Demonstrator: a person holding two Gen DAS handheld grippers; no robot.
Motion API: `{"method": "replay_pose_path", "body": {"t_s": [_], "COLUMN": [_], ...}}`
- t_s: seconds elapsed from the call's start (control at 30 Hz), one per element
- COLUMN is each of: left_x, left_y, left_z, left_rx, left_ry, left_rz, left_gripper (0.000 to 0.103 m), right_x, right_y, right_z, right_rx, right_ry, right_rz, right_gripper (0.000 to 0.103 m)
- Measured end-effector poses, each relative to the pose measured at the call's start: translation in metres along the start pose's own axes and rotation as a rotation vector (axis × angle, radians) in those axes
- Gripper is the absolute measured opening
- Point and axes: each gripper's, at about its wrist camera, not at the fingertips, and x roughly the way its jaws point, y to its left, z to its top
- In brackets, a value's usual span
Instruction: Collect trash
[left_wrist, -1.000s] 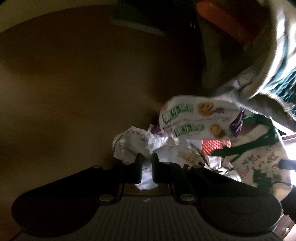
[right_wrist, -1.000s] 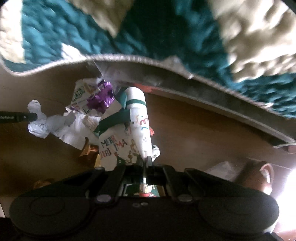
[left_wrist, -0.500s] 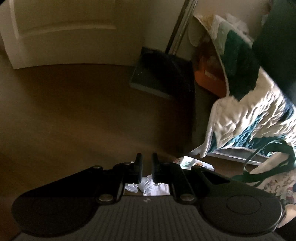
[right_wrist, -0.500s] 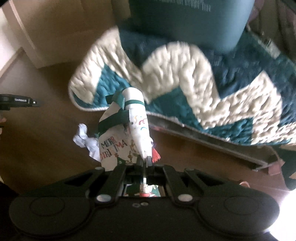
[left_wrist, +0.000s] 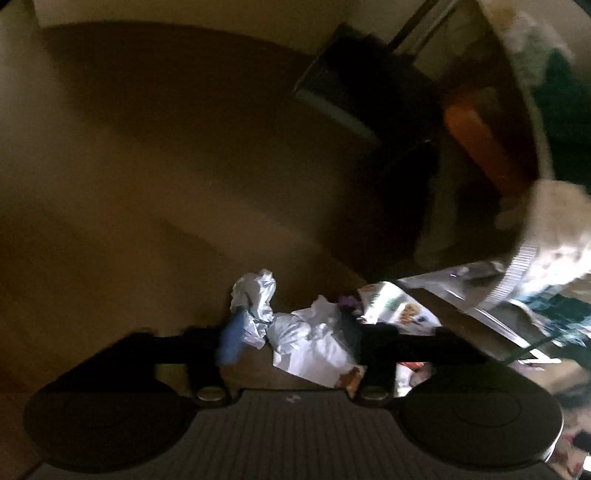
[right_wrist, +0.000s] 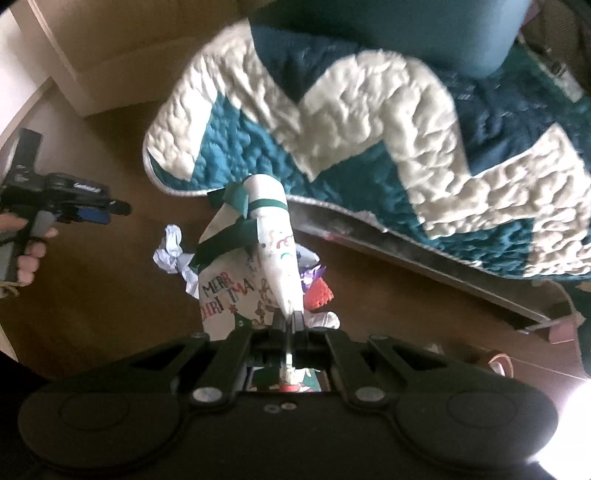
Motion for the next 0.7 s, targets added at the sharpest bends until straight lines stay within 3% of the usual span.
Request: {"method": "replay_pose_path", "body": {"t_s": [0.03,0.33,0.67,0.7], "left_x": [0.011,0.120,0.175,0.176], "left_y": [0.003,0.037,0.039,0.039], "left_z": [0.000,0.006,-0.012,-0.014], "left_rx": [-0.015,-0.256,-0.284,-0.278], "left_ry": [0.013,0.163,0.268,0.265], "left_rz": [0.004,0.025,0.068,0.074], "left_gripper": [0.075,0.076,0.074,0.067], "right_x": [0.006,0.046,0.077,0.078], "right_y": [-0.001,-0.003,-0.006,-0.005], "right_z": [0.000,0.002,-0.002,-0.002], "right_rx": [0.001,-0.016,-0.021,-0.026], "right_ry": [0.012,0.084,0.137,0.136], "right_rz": [0.003,0.040,0.054,0.054], "right_gripper": [0.001,0.001,0.001,0.001]}}
